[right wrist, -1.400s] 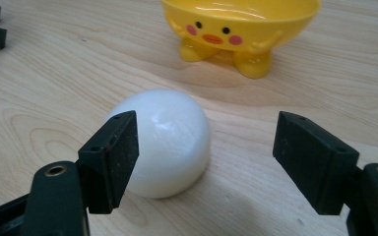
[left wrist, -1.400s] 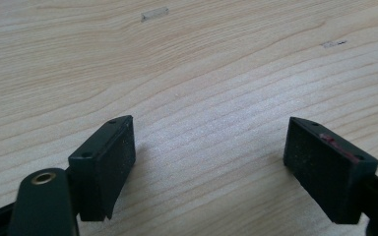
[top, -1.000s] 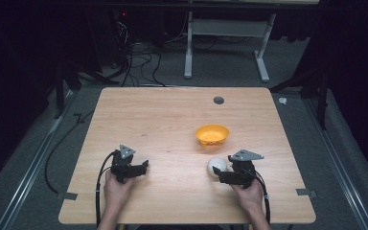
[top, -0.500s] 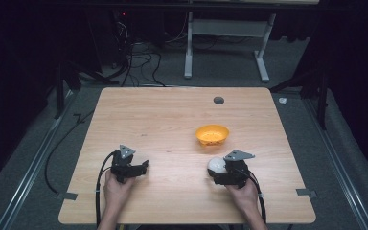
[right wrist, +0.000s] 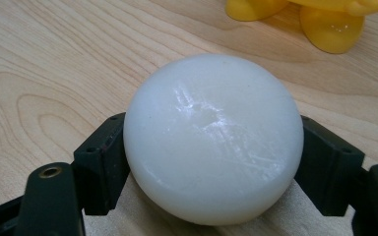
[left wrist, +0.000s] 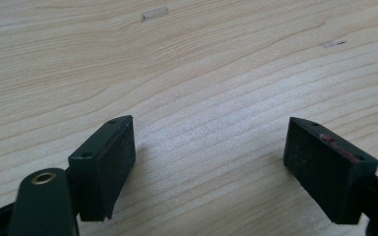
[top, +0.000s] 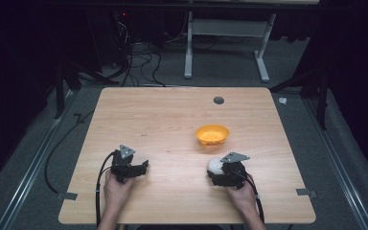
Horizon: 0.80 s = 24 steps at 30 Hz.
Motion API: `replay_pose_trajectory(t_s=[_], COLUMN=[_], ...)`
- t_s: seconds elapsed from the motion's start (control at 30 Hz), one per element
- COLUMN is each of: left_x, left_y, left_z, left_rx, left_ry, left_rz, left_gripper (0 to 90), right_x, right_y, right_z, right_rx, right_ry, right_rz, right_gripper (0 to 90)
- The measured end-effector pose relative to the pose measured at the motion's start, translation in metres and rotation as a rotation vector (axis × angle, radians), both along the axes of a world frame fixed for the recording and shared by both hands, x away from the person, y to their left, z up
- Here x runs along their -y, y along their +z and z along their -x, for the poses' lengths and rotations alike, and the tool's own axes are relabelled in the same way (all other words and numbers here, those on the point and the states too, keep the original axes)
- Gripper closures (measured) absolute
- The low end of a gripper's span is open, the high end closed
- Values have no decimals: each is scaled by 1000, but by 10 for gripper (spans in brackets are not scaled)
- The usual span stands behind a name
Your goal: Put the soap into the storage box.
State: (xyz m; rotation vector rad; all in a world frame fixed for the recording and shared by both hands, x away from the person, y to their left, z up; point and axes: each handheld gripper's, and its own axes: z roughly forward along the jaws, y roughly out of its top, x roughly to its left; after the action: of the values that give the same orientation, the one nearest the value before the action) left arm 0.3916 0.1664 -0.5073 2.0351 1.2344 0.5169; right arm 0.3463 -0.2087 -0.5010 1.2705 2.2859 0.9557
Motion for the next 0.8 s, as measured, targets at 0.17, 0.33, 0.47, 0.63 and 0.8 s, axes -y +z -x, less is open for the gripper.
replay_pose_trajectory(t_s=[0.17, 0.33, 0.47, 0.63, 0.8], left_x=[0, 0, 0, 0, 0], left_y=[0, 0, 0, 0, 0], left_z=[0, 0, 0, 0, 0], left_rx=[0, 0, 0, 0, 0], left_ry=[0, 0, 0, 0, 0], left_rz=[0, 0, 0, 0, 0], left_gripper=[203, 204, 203, 204, 203], right_x=[-1, -2, -3, -3, -3], right_y=[0, 0, 1, 1, 5], right_z=[1, 2, 3, 3, 4], right_rx=[11, 9, 11, 11, 17], right_ry=[1, -4, 3, 5, 6], right_rz=[7, 14, 23, 17, 11], right_gripper=[243, 244, 245, 245, 245])
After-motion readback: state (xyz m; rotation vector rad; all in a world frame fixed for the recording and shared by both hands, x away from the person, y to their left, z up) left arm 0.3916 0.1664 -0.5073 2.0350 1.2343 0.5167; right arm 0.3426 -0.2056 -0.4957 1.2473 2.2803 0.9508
